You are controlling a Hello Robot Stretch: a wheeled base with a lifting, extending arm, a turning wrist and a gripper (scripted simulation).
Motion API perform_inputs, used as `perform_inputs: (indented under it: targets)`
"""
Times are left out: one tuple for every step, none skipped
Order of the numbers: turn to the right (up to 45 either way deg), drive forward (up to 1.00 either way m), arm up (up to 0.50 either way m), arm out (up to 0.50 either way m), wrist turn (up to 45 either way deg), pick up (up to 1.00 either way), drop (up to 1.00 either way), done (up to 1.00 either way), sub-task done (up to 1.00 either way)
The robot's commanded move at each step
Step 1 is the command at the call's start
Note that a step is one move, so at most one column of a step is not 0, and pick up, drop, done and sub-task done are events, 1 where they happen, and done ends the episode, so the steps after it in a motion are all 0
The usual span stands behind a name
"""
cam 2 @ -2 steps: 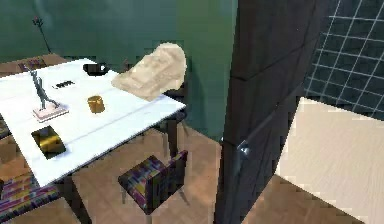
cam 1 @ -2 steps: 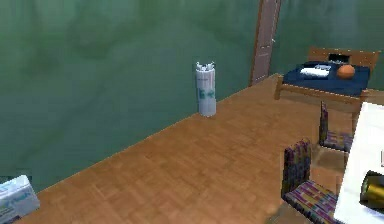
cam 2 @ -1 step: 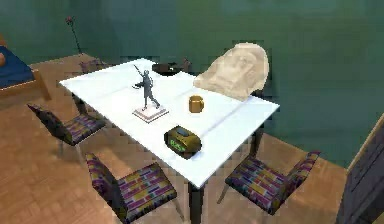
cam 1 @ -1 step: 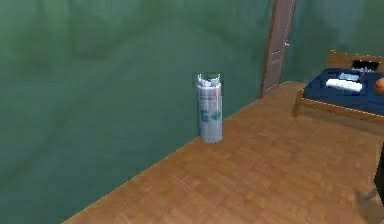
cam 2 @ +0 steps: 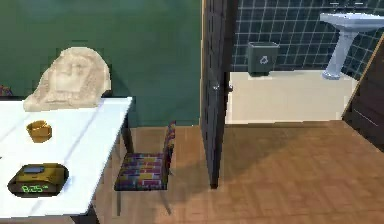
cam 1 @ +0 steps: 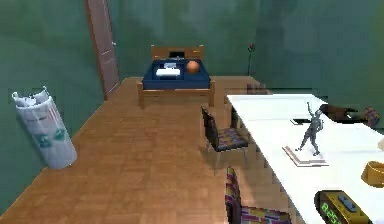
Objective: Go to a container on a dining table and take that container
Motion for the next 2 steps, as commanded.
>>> perform_inputs:
  targets:
    - [45.0, 0.00, 0.00, 0.00, 0.0, 0.00, 0.00, 0.00, 0.00]
    - [30.0, 0.00, 0.00, 0.00, 0.0, 0.00, 0.00, 0.00, 0.00]
